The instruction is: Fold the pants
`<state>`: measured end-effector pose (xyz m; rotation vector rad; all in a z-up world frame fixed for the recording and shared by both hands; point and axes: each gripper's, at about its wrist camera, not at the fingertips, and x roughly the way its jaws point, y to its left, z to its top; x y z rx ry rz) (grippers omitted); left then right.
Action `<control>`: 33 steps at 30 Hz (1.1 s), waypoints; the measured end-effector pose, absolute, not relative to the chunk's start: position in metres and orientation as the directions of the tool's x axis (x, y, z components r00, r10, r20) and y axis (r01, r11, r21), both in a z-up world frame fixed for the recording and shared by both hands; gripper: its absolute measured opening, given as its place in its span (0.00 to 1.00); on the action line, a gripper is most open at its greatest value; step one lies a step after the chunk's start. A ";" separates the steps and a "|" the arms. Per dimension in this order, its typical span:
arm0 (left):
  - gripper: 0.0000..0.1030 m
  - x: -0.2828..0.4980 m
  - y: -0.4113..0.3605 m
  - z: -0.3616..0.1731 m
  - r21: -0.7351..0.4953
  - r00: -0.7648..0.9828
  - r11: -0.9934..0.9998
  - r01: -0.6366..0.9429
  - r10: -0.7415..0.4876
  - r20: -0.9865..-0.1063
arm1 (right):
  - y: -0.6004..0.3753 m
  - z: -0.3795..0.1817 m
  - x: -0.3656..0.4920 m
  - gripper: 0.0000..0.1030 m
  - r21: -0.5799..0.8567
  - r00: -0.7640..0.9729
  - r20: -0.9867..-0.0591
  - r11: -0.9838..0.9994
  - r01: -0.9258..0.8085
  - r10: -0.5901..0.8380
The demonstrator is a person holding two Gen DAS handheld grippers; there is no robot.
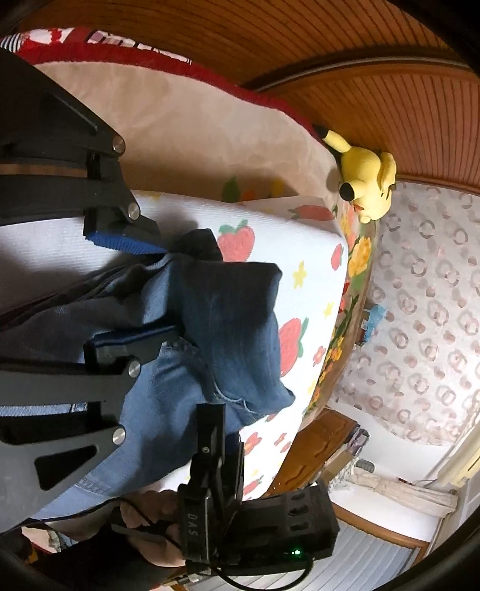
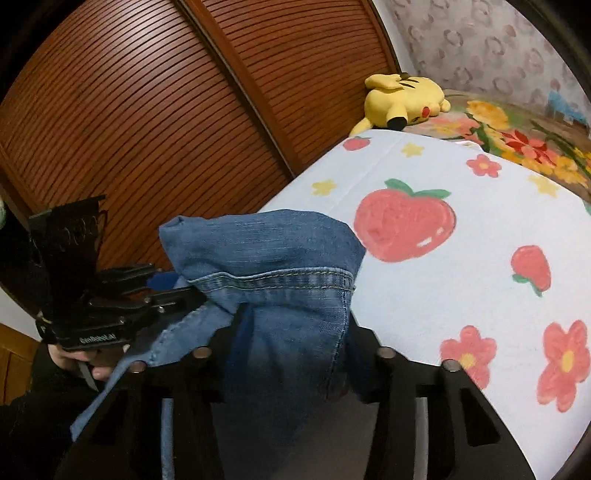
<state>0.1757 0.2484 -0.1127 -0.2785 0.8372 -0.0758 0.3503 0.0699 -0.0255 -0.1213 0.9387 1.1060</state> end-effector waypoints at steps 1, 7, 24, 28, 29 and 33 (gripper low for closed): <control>0.27 0.174 0.246 -0.111 -0.273 0.668 0.961 -0.035 -0.180 -0.722 | 0.069 -0.025 0.352 0.34 0.350 0.124 -0.694 0.482 -0.803 0.709; 0.18 0.155 0.237 -0.086 -0.237 0.708 0.971 -0.025 -0.150 -0.690 | 0.062 -0.007 0.334 0.20 0.298 0.188 -0.655 0.479 -0.826 0.732; 0.15 0.103 0.293 0.018 -0.221 0.866 0.970 -0.100 -0.024 -0.499 | 0.098 0.088 0.282 0.16 0.139 0.224 -0.552 0.353 -0.925 0.803; 0.15 0.119 0.315 0.028 -0.219 0.870 0.967 -0.132 0.007 -0.494 | 0.121 0.094 0.299 0.16 0.126 0.205 -0.541 0.319 -0.939 0.816; 0.15 0.126 0.320 0.031 -0.216 0.869 0.967 -0.132 0.008 -0.494 | 0.122 0.095 0.306 0.16 0.130 0.202 -0.537 0.316 -0.940 0.819; 0.15 0.173 0.327 0.040 -0.198 0.859 0.974 -0.113 -0.004 -0.512 | 0.126 0.093 0.340 0.16 0.153 0.208 -0.523 0.331 -0.931 0.826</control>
